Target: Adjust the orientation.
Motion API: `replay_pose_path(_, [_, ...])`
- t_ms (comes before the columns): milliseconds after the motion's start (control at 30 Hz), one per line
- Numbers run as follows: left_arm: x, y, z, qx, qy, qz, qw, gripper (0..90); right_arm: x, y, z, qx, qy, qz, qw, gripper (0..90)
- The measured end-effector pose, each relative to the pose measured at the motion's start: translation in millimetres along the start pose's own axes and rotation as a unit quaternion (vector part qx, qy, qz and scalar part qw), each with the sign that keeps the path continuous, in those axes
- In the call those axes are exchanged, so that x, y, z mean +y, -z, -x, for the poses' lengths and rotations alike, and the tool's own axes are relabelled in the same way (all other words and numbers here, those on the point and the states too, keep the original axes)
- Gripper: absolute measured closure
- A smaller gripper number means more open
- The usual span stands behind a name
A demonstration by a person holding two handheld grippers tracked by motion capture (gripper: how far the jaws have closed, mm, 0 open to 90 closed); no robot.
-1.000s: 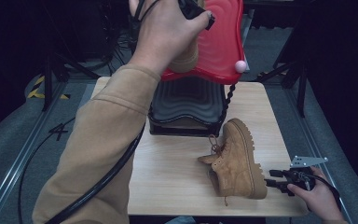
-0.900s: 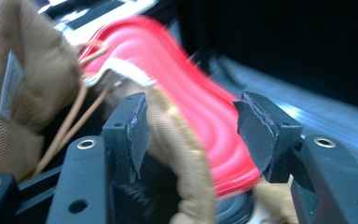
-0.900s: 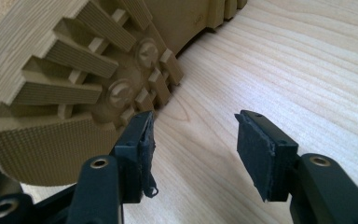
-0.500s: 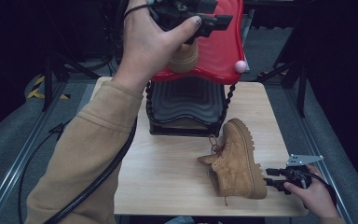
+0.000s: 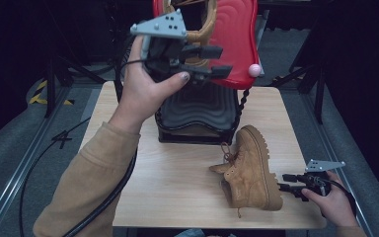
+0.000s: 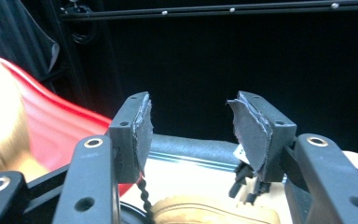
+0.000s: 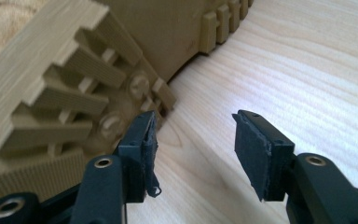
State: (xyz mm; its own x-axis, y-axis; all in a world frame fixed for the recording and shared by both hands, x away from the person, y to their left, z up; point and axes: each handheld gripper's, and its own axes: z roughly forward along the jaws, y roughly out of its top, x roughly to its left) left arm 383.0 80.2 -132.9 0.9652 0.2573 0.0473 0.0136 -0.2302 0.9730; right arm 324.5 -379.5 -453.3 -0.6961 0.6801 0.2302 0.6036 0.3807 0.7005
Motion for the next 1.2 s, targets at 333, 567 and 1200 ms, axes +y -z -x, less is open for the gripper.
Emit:
replay_pose_path(333, [-73.3, -13.2, -7.9, -0.027, 0.029, -0.024, 0.9989, 46.5, 12.4, -4.8, 6.7, 0.010, 0.013, -0.019, 0.9997, 57.8])
replay_pose_path(567, [-110.9, -21.9, -4.3, -0.027, 0.022, -0.024, 0.9991, 46.7, 35.0, 10.1, 26.5, -0.009, -0.007, 0.013, 0.9998, 65.5])
replay_pose_path(1200, [-203.4, -23.9, 11.3, 0.000, 0.087, -0.047, 0.9951, 44.9, 28.0, 27.1, 11.0, 0.003, -0.012, 0.025, 0.9996, 78.7])
